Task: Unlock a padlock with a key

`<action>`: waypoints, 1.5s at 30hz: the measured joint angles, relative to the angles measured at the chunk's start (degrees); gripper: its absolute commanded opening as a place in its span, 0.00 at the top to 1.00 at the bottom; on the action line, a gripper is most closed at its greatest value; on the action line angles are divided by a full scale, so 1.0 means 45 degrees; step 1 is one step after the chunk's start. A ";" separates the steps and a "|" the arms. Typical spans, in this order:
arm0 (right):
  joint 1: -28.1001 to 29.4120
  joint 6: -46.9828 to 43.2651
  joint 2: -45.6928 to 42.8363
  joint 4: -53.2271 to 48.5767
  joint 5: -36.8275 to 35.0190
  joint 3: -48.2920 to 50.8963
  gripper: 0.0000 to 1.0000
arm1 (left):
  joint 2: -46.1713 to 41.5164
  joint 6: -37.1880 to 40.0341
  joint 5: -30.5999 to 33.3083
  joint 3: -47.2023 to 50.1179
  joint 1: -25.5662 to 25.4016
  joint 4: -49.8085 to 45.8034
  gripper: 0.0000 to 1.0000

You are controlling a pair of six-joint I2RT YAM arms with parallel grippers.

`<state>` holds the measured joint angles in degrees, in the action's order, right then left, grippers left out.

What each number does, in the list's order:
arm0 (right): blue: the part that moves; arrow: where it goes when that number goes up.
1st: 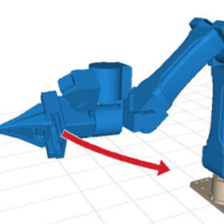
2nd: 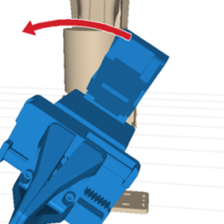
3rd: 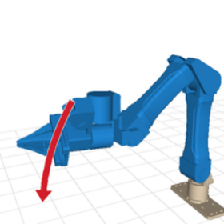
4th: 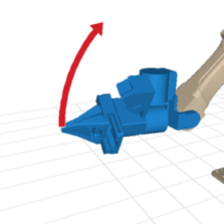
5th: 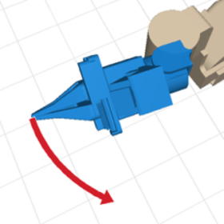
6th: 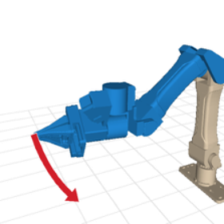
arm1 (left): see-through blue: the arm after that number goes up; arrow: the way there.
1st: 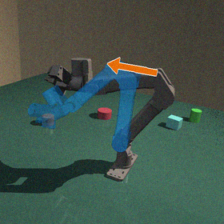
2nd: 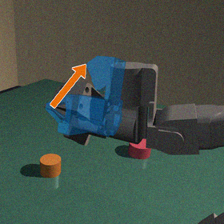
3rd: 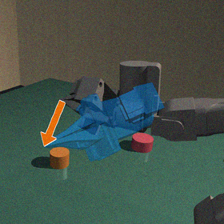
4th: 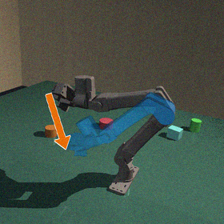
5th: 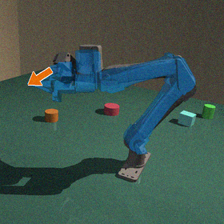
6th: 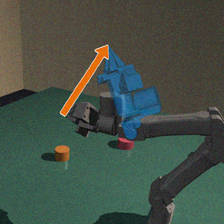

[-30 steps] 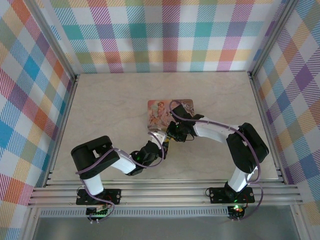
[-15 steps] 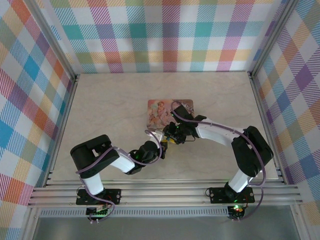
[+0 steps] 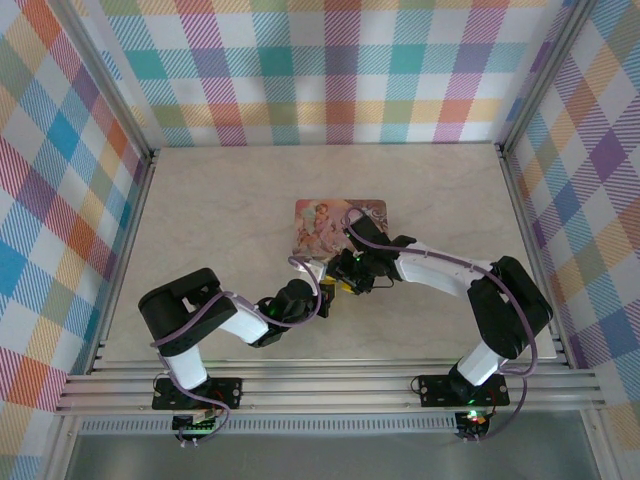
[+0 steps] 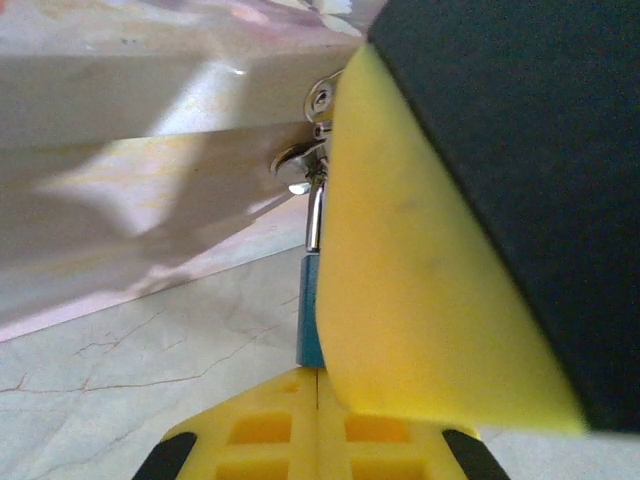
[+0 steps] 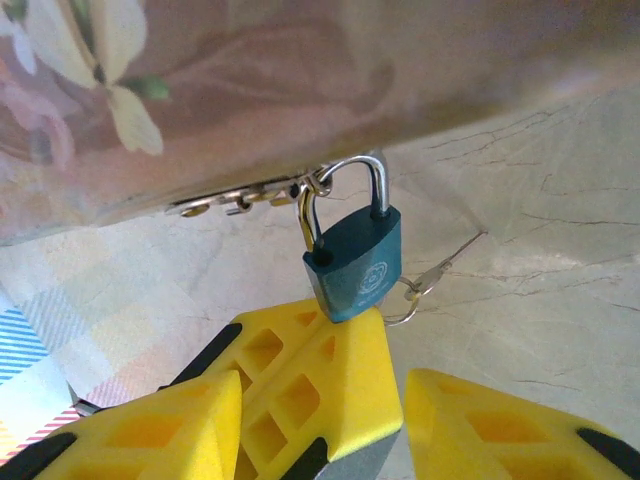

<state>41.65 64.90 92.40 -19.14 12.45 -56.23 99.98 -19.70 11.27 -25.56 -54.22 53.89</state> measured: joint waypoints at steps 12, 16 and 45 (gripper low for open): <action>-0.0015 -0.0481 0.0000 -0.0267 -0.0092 0.0000 0.61 | -0.1030 0.1360 -0.0238 -0.0175 0.0000 -0.1627 1.00; -0.0015 -0.0617 0.0005 -0.0345 -0.0092 0.0000 0.61 | -0.1132 0.1744 -0.0301 -0.0291 0.0000 -0.2011 1.00; -0.0151 -0.1627 0.0709 -0.0359 -0.0228 -0.0559 0.99 | -0.1690 0.2210 -0.0306 -0.0384 -0.0024 -0.2968 1.00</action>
<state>40.97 57.58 95.59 -20.75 11.42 -58.74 92.38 -9.76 9.89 -27.29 -54.33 40.53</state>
